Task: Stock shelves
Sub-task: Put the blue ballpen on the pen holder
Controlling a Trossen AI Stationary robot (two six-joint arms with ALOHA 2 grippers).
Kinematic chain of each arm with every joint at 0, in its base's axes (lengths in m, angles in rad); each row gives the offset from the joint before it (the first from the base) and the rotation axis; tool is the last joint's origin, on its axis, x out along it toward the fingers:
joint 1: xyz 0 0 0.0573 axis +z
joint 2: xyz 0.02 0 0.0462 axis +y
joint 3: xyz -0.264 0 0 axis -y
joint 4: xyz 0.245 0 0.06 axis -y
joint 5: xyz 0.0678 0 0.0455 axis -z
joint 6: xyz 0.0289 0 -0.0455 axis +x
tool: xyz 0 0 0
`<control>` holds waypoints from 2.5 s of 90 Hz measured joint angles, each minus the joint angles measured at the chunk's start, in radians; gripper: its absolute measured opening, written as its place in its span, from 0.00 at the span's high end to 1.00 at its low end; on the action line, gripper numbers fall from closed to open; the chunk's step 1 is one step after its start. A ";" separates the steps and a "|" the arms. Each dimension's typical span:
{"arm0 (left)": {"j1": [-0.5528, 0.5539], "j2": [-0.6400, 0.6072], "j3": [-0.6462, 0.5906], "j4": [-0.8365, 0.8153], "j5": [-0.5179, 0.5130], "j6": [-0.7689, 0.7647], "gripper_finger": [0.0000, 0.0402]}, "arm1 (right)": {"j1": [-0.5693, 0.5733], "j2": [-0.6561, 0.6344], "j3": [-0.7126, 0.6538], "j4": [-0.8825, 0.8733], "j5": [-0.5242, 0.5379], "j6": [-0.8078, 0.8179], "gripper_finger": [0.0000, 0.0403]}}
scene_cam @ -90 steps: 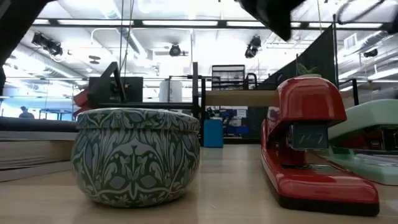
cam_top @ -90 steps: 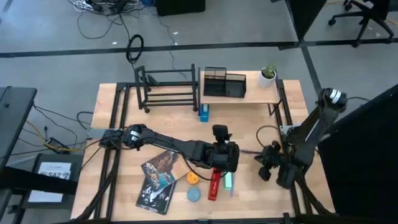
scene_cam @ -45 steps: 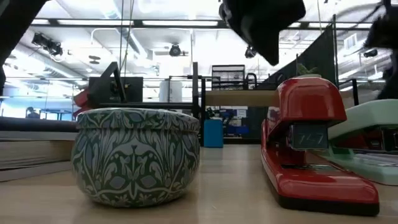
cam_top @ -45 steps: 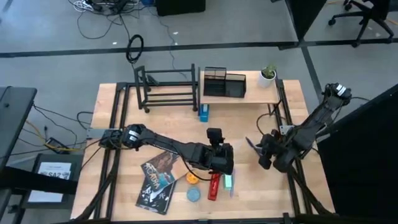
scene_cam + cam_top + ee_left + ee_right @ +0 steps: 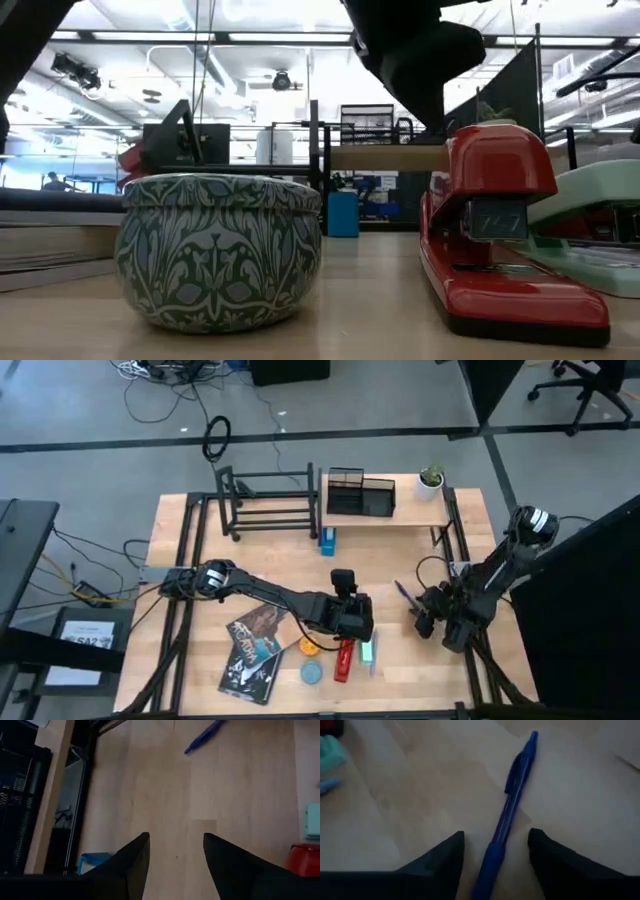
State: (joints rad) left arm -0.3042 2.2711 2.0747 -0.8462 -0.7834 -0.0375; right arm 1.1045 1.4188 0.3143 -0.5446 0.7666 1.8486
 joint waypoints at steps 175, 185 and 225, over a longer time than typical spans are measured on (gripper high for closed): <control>0.106 0.115 -0.002 0.511 0.441 0.522 0.63 | 0.050 -0.222 0.215 -0.149 0.207 -0.368 0.98; 0.105 0.115 -0.002 0.510 0.456 0.500 0.73 | 0.050 -0.222 0.215 -0.149 0.209 -0.368 0.98; 0.105 0.115 -0.002 0.506 0.489 0.468 0.96 | 0.050 -0.222 0.215 -0.146 0.209 -0.369 0.98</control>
State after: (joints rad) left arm -0.1989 2.3859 2.0731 -0.3401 -0.2944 0.4301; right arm 1.1545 1.1973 0.5297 -0.6910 0.9752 1.4796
